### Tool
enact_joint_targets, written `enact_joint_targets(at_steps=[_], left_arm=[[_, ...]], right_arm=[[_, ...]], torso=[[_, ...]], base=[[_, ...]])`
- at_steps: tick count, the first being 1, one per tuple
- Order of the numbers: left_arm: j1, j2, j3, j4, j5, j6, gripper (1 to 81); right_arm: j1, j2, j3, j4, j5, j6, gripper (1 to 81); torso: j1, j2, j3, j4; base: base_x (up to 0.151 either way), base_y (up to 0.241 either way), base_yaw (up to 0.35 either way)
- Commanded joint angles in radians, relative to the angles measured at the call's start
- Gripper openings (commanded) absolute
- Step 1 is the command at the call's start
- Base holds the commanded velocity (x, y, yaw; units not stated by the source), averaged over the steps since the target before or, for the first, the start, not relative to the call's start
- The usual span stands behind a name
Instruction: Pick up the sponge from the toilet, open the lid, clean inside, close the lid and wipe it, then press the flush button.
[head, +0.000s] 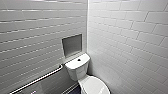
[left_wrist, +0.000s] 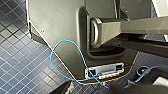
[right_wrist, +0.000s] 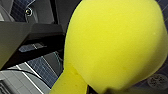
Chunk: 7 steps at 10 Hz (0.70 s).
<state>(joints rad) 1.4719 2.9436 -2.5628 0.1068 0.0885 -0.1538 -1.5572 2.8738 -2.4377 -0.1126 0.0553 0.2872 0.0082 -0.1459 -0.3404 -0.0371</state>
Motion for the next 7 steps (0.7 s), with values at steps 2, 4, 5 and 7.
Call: enact_joint_targets(at_steps=[2,4,5,7], left_arm=[[-0.024,-0.009,0.007,-0.013,0.066,0.003,81.1],[-0.023,-0.009,0.007,-0.013,0.065,0.003,81.1],[-0.023,-0.009,0.007,-0.013,0.065,0.003,81.1],[-0.021,-0.010,0.007,-0.013,0.065,0.002,81.1]], right_arm=[[0.013,-0.011,0.011,0.005,-0.061,-0.003,1.0],[0.013,-0.011,0.011,0.007,-0.061,-0.003,1.0],[0.013,-0.011,0.010,0.007,-0.061,-0.003,1.0],[0.013,-0.011,0.010,0.007,-0.061,-0.003,1.0]], torso=[[-0.001,0.000,0.000,0.000],[-0.001,0.000,0.000,0.000],[-0.002,0.000,0.000,0.000],[-0.001,0.000,0.000,0.000]], base=[[0.074,0.000,0.000],[0.083,0.000,0.000],[0.088,0.000,0.000],[0.089,0.000,0.000]])
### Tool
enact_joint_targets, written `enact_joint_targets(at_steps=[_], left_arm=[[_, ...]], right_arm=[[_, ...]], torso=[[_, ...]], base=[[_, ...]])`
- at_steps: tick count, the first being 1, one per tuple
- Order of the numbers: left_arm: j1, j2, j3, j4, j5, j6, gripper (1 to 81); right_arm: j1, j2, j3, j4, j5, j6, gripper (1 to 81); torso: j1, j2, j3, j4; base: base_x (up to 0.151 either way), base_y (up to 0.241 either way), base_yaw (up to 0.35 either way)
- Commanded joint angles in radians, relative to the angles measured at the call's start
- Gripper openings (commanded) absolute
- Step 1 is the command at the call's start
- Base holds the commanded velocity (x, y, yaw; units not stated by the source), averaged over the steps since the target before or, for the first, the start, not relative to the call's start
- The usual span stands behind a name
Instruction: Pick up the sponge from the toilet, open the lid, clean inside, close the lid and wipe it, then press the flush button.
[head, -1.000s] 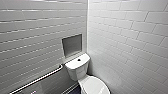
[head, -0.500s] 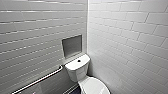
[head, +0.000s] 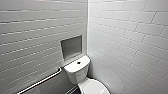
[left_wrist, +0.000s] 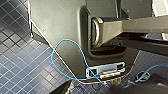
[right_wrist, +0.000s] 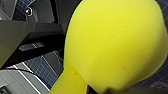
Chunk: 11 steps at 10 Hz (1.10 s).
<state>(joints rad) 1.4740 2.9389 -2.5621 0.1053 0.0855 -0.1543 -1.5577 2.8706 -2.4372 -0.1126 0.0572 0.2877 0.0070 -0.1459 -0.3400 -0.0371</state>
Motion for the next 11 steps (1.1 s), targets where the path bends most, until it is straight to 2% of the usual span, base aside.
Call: enact_joint_targets(at_steps=[1,11], left_arm=[[-0.024,-0.006,0.006,-0.012,0.068,0.004,81.1],[-0.021,-0.006,0.006,-0.010,0.056,0.004,81.1]], right_arm=[[0.015,-0.008,0.009,0.007,-0.063,-0.004,1.0],[0.015,-0.008,-0.003,0.010,-0.065,-0.004,1.0]], torso=[[0.000,0.000,0.000,0.000],[0.000,0.000,0.000,0.000]], base=[[0.089,0.000,0.000],[0.098,0.000,0.000]])
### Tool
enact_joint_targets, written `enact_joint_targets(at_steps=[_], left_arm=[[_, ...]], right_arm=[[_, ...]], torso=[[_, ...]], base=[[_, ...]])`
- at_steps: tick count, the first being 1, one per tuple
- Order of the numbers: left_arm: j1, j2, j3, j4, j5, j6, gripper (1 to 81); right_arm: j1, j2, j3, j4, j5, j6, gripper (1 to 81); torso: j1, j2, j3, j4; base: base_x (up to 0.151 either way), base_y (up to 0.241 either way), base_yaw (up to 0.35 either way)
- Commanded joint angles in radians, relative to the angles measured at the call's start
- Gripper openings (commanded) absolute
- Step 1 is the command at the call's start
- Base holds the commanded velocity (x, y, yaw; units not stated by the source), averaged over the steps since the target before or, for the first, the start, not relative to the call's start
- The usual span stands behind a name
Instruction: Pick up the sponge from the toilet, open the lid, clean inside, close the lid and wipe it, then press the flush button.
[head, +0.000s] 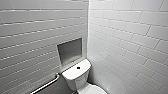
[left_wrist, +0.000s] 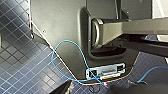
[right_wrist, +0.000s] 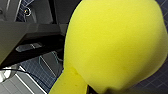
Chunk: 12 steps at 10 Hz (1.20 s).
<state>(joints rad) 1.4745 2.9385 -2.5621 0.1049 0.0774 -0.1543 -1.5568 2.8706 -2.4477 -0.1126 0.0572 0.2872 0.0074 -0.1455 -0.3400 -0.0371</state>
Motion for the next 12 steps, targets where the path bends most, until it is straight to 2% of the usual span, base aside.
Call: enact_joint_targets(at_steps=[1,7,12], left_arm=[[-0.021,-0.005,0.006,-0.011,0.064,0.002,81.1],[-0.021,-0.002,0.008,-0.010,0.064,0.002,81.1],[-0.021,-0.011,0.022,-0.008,0.062,0.004,81.1]], right_arm=[[0.013,-0.008,0.007,0.008,-0.065,-0.003,1.0],[0.013,-0.002,0.003,0.004,-0.065,-0.003,1.0],[0.013,-0.014,0.032,0.004,-0.065,-0.005,1.0]], torso=[[0.000,0.000,0.000,0.000],[0.000,0.000,0.000,0.000],[0.001,0.001,0.000,0.000]], base=[[0.104,0.000,0.000],[0.103,0.000,0.000],[0.000,0.000,0.000]])
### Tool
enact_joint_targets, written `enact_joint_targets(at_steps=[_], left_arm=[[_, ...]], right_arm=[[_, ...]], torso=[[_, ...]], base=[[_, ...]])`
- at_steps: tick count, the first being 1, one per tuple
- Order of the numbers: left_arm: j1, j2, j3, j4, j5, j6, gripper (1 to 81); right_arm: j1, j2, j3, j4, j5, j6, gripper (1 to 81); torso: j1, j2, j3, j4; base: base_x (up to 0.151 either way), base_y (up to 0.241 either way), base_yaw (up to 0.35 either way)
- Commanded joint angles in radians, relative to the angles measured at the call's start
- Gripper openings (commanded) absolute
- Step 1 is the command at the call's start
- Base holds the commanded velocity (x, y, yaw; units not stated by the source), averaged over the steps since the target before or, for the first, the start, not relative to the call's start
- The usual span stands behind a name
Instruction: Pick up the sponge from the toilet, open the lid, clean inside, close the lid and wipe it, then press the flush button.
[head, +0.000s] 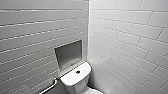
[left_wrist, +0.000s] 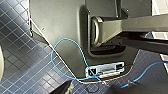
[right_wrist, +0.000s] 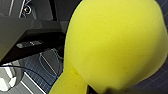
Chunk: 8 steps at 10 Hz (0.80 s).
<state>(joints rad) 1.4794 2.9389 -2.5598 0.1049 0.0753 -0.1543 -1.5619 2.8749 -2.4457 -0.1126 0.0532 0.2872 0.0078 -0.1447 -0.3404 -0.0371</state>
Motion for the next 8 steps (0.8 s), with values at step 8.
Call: enact_joint_targets(at_steps=[8], left_arm=[[-0.164,-0.359,0.579,-0.011,0.078,0.002,81.1]], right_arm=[[0.085,-0.342,0.502,0.011,-0.015,0.006,1.0]], torso=[[0.000,0.000,0.000,0.000]], base=[[0.000,0.000,0.000]])
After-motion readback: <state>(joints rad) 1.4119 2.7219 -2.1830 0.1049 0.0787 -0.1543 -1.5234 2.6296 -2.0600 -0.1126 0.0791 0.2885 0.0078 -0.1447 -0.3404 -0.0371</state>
